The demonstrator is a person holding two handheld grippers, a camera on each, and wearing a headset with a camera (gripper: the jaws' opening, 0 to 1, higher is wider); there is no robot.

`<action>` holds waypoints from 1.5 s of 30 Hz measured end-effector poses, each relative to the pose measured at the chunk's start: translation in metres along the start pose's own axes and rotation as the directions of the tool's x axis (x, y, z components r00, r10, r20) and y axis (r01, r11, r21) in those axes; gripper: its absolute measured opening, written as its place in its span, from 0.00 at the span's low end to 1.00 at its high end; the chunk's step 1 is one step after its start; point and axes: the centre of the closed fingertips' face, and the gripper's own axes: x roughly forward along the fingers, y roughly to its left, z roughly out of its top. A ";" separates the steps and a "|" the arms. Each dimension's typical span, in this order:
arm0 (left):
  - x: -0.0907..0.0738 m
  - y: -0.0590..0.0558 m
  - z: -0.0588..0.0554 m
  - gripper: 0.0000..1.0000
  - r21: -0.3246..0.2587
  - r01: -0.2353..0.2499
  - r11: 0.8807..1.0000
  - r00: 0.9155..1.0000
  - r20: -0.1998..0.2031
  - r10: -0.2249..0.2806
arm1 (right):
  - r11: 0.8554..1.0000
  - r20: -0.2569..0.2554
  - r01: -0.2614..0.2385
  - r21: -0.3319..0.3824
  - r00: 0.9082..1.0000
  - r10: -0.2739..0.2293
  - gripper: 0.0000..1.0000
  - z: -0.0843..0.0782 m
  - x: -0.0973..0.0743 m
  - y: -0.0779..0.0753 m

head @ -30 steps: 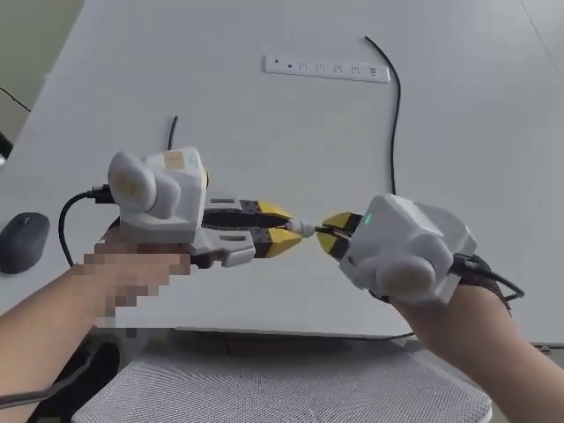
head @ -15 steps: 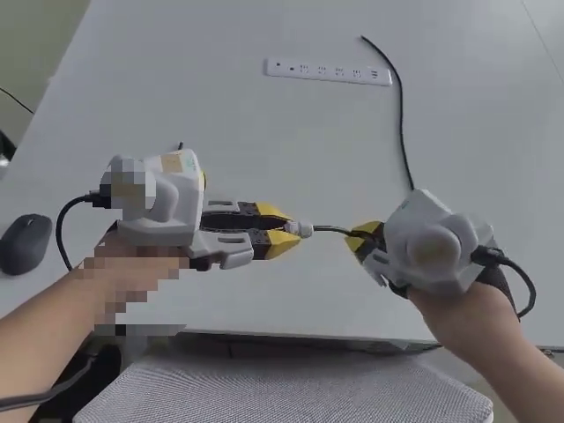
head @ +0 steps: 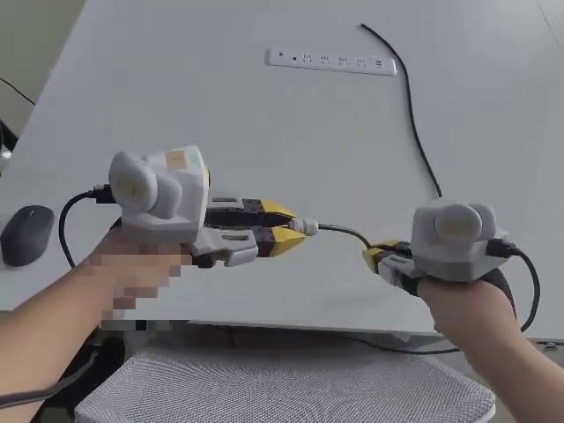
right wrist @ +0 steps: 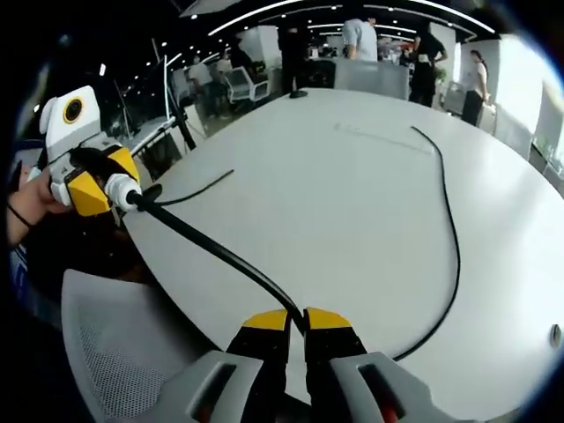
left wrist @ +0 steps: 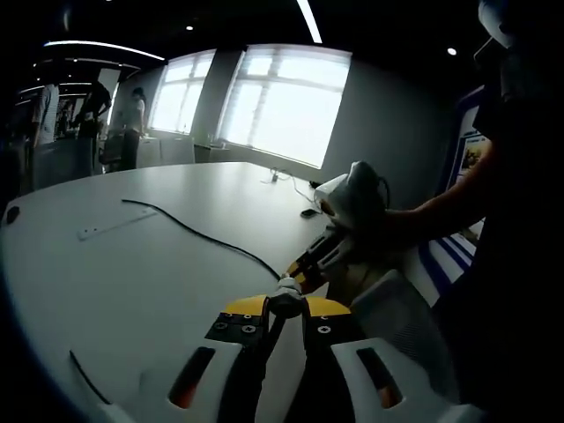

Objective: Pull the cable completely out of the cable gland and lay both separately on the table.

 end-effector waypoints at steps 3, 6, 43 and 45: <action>0.000 0.001 0.001 0.15 -0.001 0.000 1.000 1.000 0.000 0.000 | 1.000 0.006 -0.001 -0.013 1.000 0.001 0.00 0.001 0.000 0.002; 0.000 0.003 0.002 0.15 -0.004 0.000 1.000 1.000 0.003 0.000 | 0.999 0.009 -0.003 -0.034 1.000 0.003 0.01 0.002 0.000 0.004; -0.004 0.010 0.001 0.15 -0.016 -0.005 1.000 1.000 -0.003 0.005 | 0.747 0.127 0.022 -0.664 0.988 0.085 0.19 0.076 -0.033 0.099; -0.004 0.009 0.001 0.15 -0.016 -0.004 1.000 1.000 -0.005 0.004 | 0.724 0.132 0.026 -0.689 0.987 0.090 0.16 0.078 -0.035 0.102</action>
